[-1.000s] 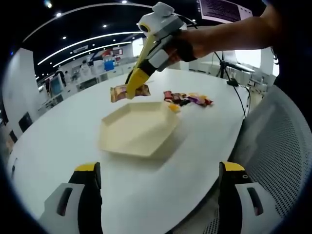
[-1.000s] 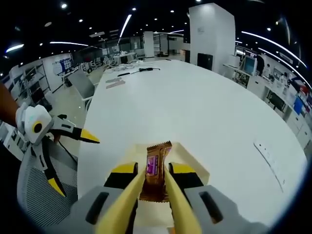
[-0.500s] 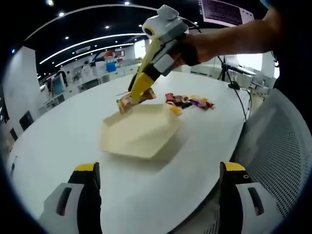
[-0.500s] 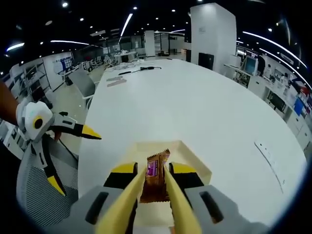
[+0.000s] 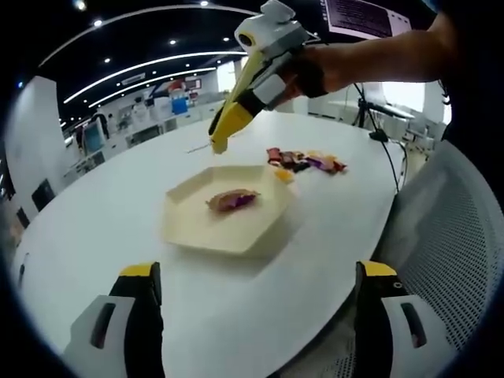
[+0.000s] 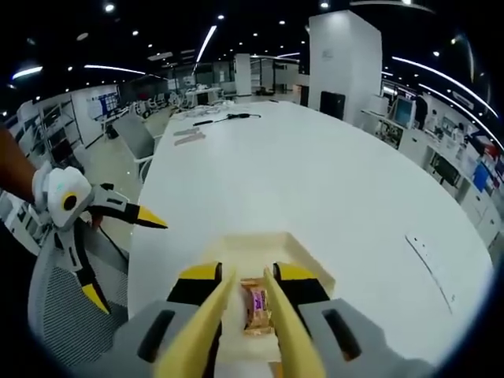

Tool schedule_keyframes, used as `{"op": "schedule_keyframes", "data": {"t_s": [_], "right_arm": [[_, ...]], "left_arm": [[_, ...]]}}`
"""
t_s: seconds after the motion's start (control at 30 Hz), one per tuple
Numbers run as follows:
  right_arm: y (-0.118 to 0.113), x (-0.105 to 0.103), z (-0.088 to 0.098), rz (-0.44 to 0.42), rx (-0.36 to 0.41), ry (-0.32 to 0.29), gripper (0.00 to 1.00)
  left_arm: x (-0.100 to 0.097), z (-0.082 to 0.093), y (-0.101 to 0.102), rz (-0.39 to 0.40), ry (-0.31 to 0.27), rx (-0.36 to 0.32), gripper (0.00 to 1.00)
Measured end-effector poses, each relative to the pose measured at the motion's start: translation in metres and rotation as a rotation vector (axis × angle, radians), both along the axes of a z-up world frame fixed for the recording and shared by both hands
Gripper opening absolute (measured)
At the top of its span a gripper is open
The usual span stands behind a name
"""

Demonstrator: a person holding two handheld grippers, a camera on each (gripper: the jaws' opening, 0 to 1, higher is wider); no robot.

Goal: Place the target food into the container with the food tongs after gripping and lifting it, then release it inside without dropping or visibly crushing the food.

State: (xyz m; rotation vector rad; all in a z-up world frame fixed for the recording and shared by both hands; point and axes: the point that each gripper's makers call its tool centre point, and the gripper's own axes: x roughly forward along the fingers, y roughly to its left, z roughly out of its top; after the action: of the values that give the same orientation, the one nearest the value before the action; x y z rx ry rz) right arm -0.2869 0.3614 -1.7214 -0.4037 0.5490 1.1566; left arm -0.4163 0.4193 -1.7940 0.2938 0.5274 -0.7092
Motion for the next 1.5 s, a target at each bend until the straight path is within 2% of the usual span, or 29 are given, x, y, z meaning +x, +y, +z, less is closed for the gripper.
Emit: {"op": "schedule_keyframes", "data": {"t_s": [0.2, 0.7, 0.97, 1.17, 1.5], "right_arm": [[-0.023, -0.002, 0.022, 0.002, 0.026, -0.039, 0.25], [-0.11, 0.003, 0.047, -0.063, 0.062, -0.099, 0.26], [-0.14, 0.0, 0.045, -0.093, 0.036, -0.105, 0.26], [-0.161, -0.005, 0.036, -0.118, 0.013, -0.099, 0.26], [-0.188, -0.01, 0.033, -0.172, 0.038, -0.078, 0.27]], "left_arm": [[0.0, 0.0, -0.001, -0.012, -0.004, 0.003, 0.98], [-0.001, 0.002, -0.003, -0.02, -0.013, -0.005, 0.98], [-0.001, 0.003, -0.003, -0.021, -0.015, -0.007, 0.98], [0.0, 0.004, -0.002, -0.018, -0.02, -0.008, 0.98], [0.001, 0.006, -0.001, -0.007, -0.028, -0.012, 0.99]]}}
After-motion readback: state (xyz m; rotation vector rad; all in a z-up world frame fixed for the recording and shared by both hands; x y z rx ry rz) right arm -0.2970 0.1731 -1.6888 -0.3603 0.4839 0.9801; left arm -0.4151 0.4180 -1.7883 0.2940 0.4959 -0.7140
